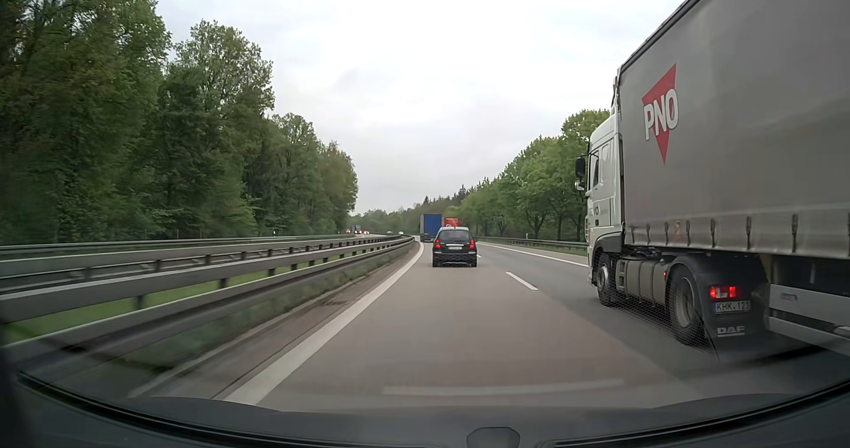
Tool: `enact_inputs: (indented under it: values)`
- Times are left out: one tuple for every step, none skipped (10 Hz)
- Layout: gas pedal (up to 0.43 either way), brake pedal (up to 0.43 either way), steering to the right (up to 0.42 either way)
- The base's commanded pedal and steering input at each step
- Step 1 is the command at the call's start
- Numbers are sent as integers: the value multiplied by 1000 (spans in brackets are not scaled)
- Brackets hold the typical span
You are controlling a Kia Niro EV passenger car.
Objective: Follow the waypoints while adhering to traffic rules and regulations
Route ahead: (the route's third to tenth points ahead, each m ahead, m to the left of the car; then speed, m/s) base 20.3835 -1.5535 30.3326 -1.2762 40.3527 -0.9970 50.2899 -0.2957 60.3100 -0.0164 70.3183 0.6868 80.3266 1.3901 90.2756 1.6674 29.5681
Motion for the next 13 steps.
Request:
enact_inputs:
  values:
    - [0,0,-7]
    - [0,0,-7]
    - [0,0,-7]
    - [0,0,-7]
    - [0,0,-7]
    - [0,0,-7]
    - [0,0,-7]
    - [0,0,-6]
    - [0,0,-6]
    - [0,0,-6]
    - [0,0,-7]
    - [0,0,-7]
    - [0,0,-6]
